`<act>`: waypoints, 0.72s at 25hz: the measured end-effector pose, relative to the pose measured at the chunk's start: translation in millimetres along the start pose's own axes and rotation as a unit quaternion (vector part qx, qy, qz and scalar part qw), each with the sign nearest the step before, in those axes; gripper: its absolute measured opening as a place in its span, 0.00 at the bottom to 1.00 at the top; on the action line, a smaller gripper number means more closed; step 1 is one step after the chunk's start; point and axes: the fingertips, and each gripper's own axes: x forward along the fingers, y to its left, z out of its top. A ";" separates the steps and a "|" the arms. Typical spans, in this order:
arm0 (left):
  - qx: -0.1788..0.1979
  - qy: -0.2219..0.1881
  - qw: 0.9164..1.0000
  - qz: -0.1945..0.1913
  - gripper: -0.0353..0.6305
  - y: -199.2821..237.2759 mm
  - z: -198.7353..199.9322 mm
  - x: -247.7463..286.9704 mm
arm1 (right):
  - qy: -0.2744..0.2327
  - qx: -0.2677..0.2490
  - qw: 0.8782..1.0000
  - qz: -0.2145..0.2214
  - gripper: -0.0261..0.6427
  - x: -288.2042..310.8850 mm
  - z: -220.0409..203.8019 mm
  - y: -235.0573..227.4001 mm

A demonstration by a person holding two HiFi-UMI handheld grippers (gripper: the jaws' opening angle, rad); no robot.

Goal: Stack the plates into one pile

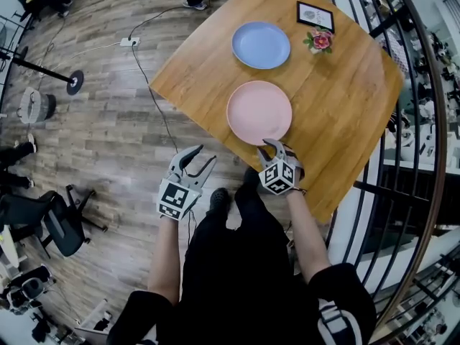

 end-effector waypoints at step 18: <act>0.005 -0.002 1.000 0.027 0.34 -3.9 36.3 47.7 | -0.022 -0.006 1.000 -0.006 0.20 -1.8 -3.4 -78.7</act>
